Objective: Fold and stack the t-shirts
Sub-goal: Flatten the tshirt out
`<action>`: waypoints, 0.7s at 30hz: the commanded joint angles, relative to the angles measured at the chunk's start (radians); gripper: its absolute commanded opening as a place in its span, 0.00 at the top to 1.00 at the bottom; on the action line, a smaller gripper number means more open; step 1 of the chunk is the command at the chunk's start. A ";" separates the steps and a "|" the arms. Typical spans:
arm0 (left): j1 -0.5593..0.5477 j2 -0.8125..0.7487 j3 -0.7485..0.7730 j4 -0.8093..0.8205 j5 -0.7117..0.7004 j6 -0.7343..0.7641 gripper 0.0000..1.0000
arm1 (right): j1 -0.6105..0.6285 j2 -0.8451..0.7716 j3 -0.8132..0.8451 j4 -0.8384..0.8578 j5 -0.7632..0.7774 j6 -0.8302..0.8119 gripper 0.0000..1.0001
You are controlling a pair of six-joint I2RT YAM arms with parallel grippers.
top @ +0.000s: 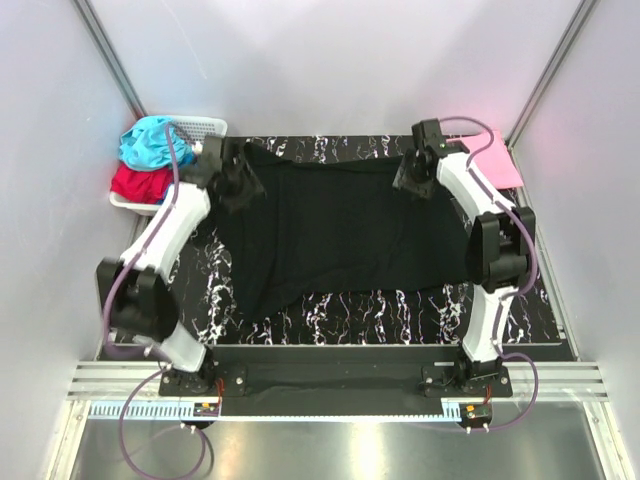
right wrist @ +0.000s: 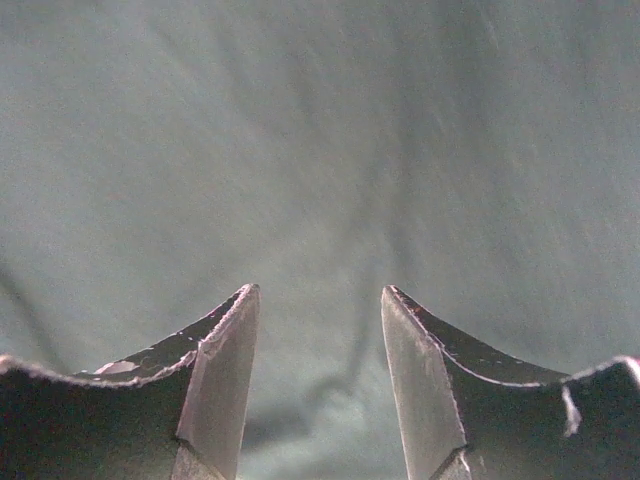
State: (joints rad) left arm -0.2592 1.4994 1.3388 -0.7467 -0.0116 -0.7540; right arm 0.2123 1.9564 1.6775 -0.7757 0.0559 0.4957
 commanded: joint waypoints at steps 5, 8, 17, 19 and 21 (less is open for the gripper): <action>0.164 0.445 0.478 0.038 0.122 0.048 0.41 | -0.059 0.254 0.430 -0.071 -0.096 -0.026 0.39; 0.181 0.686 0.697 0.009 0.163 0.077 0.39 | -0.076 0.384 0.612 -0.106 -0.079 -0.039 0.38; 0.251 1.019 1.105 0.029 0.271 0.122 0.30 | -0.136 0.641 0.998 -0.177 -0.163 0.004 0.36; 0.259 1.035 1.082 0.094 0.288 0.120 0.28 | -0.136 0.650 0.998 -0.168 -0.163 0.003 0.36; 0.280 1.044 1.067 0.136 0.294 0.120 0.26 | -0.136 0.645 0.964 -0.151 -0.174 -0.003 0.36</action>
State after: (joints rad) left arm -0.0208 2.5412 2.3802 -0.7124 0.2176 -0.6445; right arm 0.0746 2.6099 2.6186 -0.9310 -0.0765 0.4885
